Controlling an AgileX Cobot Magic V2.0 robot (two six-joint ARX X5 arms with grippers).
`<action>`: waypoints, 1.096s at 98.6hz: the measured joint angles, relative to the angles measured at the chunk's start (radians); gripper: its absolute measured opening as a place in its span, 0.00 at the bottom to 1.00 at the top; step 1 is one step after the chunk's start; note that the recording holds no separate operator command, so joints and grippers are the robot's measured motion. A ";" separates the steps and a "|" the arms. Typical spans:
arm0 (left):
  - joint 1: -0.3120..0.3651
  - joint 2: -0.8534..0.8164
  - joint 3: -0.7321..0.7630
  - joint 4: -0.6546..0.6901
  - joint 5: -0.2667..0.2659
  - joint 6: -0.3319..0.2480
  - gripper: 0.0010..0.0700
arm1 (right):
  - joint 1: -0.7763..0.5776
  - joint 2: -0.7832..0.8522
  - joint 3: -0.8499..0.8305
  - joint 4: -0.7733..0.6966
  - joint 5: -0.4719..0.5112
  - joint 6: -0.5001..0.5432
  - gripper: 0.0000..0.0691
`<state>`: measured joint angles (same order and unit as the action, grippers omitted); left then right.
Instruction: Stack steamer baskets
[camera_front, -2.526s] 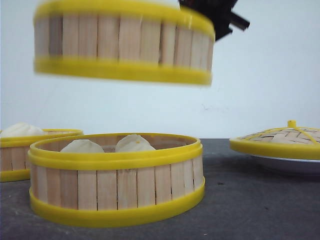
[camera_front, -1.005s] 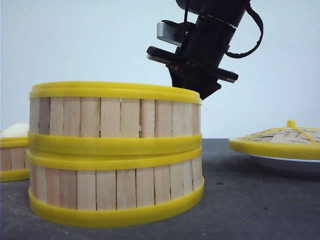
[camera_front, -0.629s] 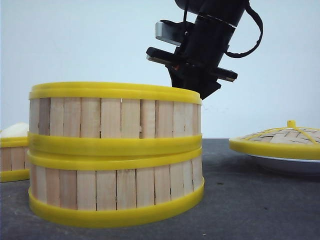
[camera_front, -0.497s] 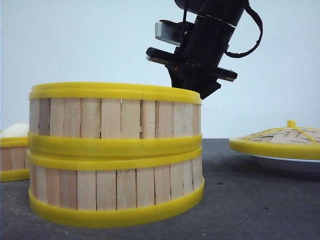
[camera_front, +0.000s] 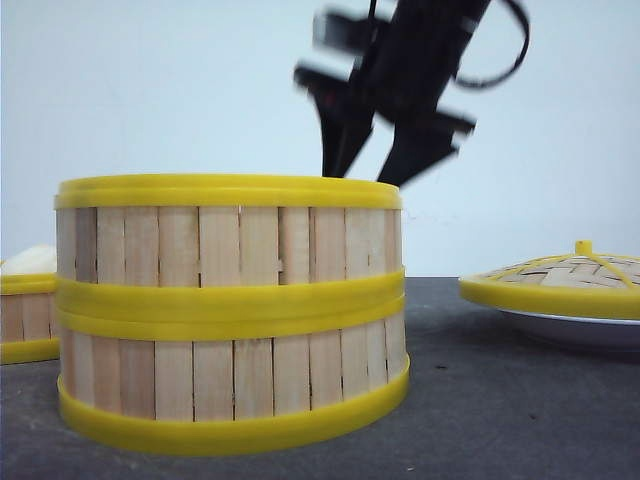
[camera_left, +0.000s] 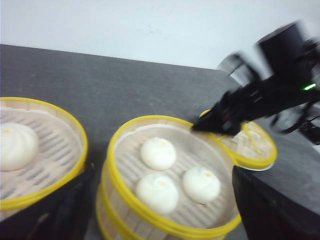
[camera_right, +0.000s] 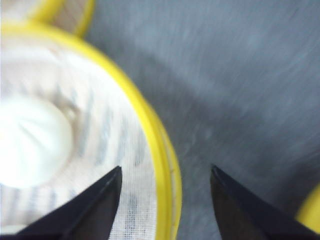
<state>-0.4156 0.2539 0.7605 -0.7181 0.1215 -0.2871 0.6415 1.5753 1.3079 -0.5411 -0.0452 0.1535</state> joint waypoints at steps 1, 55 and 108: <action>0.000 0.000 0.000 0.000 -0.006 0.001 0.74 | 0.000 -0.010 0.000 0.001 0.003 0.000 0.50; 0.027 0.278 0.001 0.092 -0.461 -0.006 0.70 | 0.069 -0.554 0.000 -0.095 0.102 -0.027 0.50; 0.385 0.822 0.114 0.259 -0.374 -0.041 0.55 | 0.125 -0.617 0.000 -0.182 0.102 -0.027 0.50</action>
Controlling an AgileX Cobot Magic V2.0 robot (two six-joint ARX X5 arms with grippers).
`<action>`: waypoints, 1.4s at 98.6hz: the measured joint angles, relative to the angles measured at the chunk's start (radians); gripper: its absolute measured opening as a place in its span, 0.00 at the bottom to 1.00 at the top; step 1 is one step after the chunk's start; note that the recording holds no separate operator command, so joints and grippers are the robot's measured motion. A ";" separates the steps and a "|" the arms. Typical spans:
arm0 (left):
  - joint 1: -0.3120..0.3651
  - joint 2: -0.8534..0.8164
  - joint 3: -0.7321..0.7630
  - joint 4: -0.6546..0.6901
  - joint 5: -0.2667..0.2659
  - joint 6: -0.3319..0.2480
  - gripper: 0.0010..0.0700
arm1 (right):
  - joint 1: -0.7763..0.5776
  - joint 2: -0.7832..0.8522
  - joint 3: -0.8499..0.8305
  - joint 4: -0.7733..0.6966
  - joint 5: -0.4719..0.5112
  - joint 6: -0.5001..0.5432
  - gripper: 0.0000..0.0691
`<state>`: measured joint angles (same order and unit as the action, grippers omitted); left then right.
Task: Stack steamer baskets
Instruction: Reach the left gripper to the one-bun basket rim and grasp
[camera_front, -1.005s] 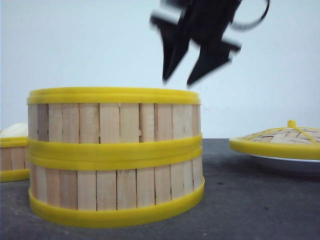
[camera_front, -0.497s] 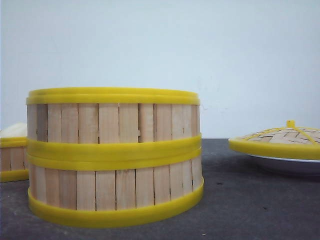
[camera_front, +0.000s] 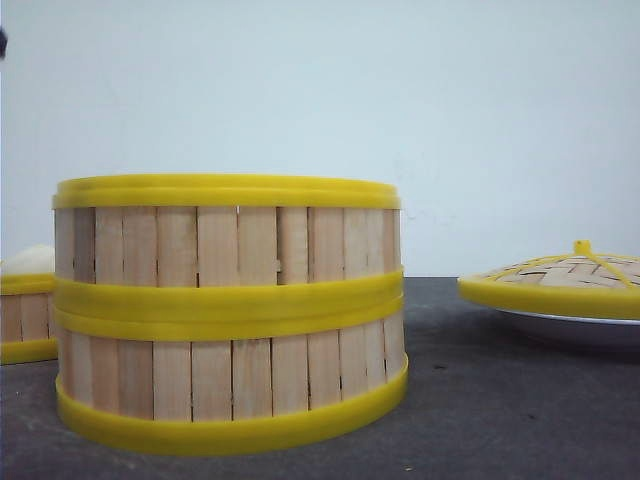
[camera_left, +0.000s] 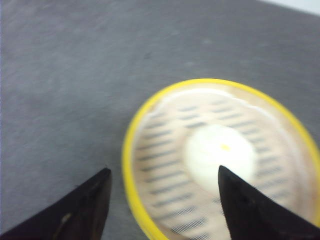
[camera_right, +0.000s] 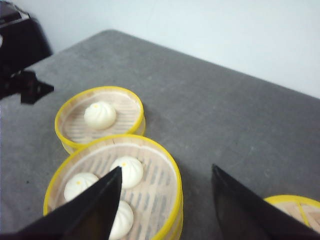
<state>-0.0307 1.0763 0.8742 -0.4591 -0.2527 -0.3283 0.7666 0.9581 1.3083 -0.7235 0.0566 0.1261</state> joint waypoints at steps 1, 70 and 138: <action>0.007 0.007 0.002 0.000 0.005 -0.003 0.55 | 0.000 0.000 0.000 -0.002 0.000 0.000 0.50; 0.142 0.373 0.003 0.050 0.102 -0.076 0.42 | 0.000 0.000 0.000 -0.002 0.000 -0.018 0.50; 0.140 0.385 0.003 0.089 0.114 -0.084 0.06 | 0.000 0.000 0.000 0.004 0.000 -0.018 0.50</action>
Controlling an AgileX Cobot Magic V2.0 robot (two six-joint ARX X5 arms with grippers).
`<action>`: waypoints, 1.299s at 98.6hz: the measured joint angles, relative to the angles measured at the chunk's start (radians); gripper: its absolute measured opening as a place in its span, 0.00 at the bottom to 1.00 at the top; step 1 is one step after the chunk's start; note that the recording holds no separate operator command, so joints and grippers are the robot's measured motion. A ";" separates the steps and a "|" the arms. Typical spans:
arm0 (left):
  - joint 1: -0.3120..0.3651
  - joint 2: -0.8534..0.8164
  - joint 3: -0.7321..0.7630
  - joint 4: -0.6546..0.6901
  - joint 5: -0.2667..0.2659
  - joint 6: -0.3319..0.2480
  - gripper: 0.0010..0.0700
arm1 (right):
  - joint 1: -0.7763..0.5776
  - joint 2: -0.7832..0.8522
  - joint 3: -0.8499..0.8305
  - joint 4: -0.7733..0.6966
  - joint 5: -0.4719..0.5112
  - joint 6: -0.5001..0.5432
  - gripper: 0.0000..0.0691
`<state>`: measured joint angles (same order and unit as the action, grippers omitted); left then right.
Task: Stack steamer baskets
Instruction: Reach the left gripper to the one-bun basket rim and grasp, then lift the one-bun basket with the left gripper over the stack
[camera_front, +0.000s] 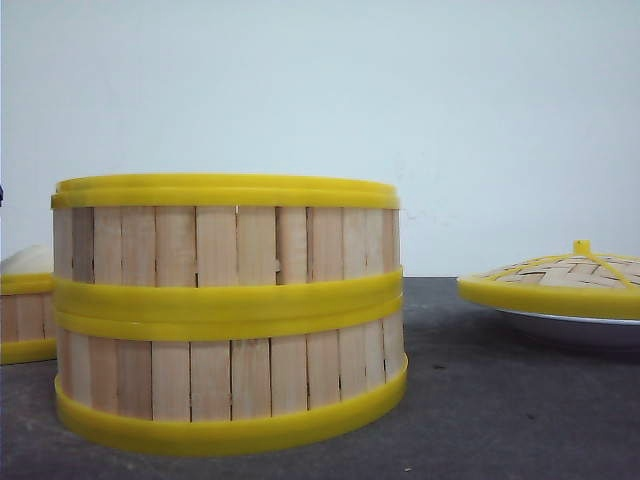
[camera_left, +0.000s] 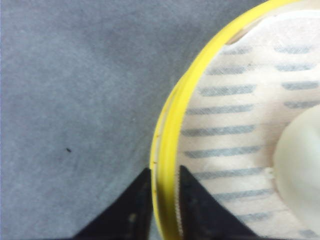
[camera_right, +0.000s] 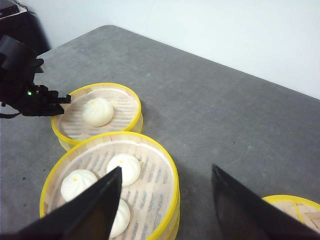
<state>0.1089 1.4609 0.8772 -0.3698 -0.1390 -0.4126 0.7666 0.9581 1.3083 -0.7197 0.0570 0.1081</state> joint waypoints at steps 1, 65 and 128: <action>0.000 0.000 0.000 0.000 0.000 -0.001 0.06 | 0.000 0.000 0.000 0.000 0.000 0.000 0.50; 0.012 0.026 0.032 -0.021 0.061 -0.029 0.03 | 0.000 0.000 0.000 -0.001 0.000 0.000 0.50; 0.043 -0.080 0.569 -0.407 0.386 0.133 0.03 | 0.000 -0.111 0.000 -0.056 0.049 0.000 0.50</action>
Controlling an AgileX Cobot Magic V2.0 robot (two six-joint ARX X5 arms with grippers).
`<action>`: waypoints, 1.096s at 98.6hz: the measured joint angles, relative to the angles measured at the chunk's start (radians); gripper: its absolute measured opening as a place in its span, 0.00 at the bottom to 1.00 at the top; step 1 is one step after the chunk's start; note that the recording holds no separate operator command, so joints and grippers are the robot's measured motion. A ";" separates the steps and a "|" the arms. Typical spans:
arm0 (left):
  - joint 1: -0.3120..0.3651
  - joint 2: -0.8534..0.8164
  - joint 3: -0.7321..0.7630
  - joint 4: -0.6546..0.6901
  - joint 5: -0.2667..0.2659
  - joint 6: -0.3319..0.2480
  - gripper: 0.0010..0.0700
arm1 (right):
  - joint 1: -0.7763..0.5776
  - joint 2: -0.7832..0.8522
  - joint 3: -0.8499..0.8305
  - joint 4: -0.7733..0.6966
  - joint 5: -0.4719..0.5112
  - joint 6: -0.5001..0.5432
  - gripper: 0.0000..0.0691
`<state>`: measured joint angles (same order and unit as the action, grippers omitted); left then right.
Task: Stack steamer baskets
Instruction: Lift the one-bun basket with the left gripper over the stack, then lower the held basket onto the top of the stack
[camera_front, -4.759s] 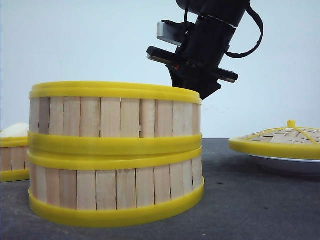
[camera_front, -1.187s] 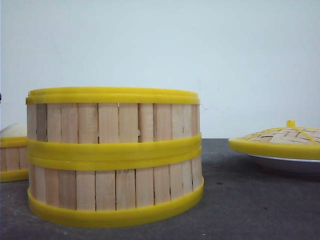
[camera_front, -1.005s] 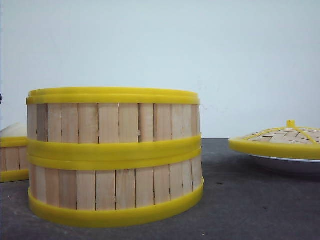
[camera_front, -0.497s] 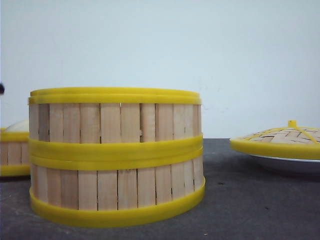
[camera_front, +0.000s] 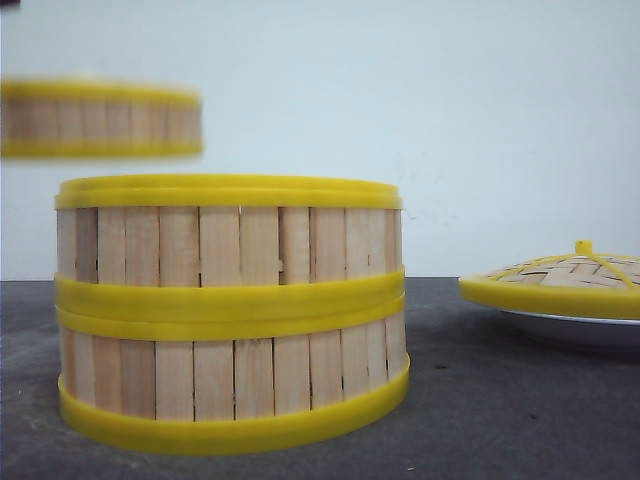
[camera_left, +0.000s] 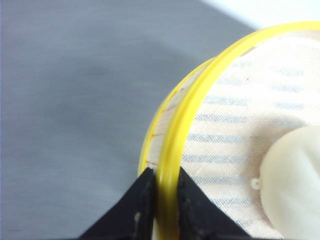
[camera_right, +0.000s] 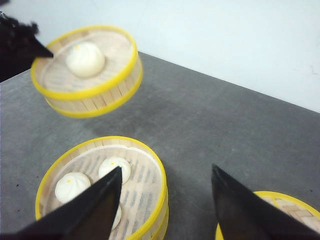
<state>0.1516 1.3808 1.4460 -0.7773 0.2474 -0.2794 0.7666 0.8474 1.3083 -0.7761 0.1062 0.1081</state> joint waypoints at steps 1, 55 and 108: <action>-0.002 0.000 0.010 -0.012 0.012 0.004 0.03 | 0.000 -0.003 0.000 -0.001 0.000 0.000 0.50; -0.342 -0.014 0.068 -0.240 0.156 0.226 0.03 | 0.000 -0.121 0.000 -0.019 0.055 0.005 0.50; -0.451 -0.013 -0.064 -0.143 0.044 0.243 0.03 | 0.000 -0.119 0.000 -0.023 0.055 0.012 0.50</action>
<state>-0.2993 1.3674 1.3823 -0.9203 0.2913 -0.0368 0.7666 0.7288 1.3083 -0.7994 0.1616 0.1200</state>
